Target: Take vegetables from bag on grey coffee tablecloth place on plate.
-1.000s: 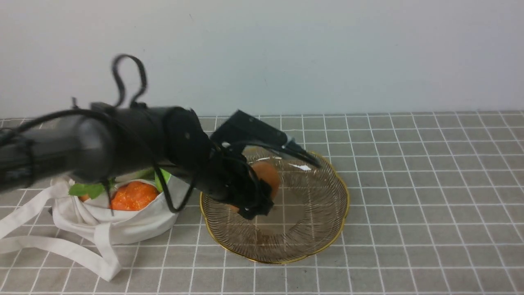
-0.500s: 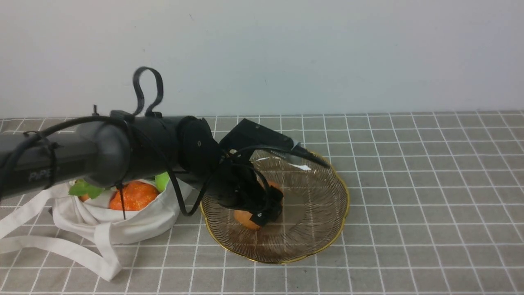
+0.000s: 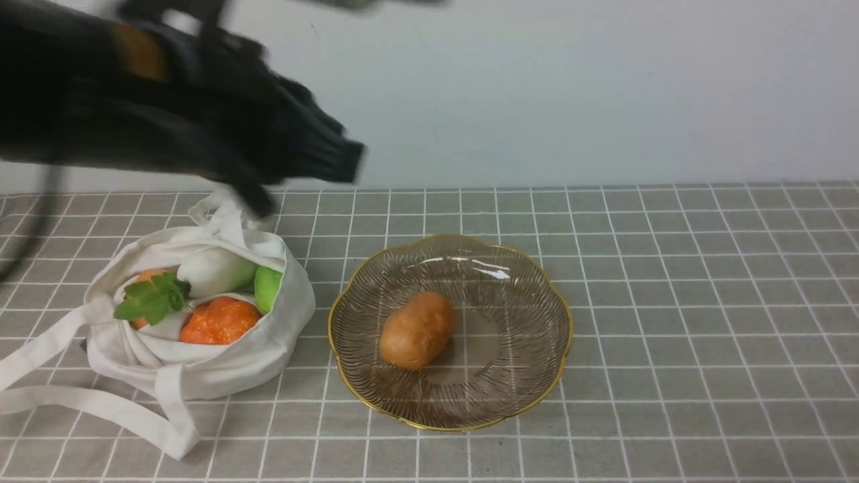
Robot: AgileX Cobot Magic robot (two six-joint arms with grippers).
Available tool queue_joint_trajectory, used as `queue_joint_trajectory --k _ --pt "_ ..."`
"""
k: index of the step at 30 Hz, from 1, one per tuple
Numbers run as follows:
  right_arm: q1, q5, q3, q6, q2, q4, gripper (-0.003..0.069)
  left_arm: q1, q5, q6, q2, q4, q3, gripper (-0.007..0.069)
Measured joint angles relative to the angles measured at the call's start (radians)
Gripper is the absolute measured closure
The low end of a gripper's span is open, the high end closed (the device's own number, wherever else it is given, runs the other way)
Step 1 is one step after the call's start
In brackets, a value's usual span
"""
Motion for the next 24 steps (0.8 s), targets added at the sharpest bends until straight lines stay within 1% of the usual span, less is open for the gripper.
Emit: queue_joint_trajectory --k 5,14,20,22,24 --pt "0.000 0.000 0.000 0.000 0.000 0.000 0.0673 0.000 0.008 -0.003 -0.184 0.001 0.017 0.0629" --pt "0.000 0.000 0.000 0.000 0.000 0.000 0.0673 0.000 0.025 0.006 -0.340 0.020 0.022 0.0629" --pt "0.000 0.000 0.000 0.000 0.000 0.000 0.0673 0.000 0.052 0.005 -0.424 0.099 0.038 0.0629" --pt "0.000 0.000 0.000 0.000 0.000 0.000 0.0673 0.000 0.049 -0.002 -0.477 0.148 0.101 0.0629" --pt "0.000 0.000 0.000 0.000 0.000 0.000 0.0673 0.000 0.035 -0.002 -0.499 0.170 0.146 0.0629"
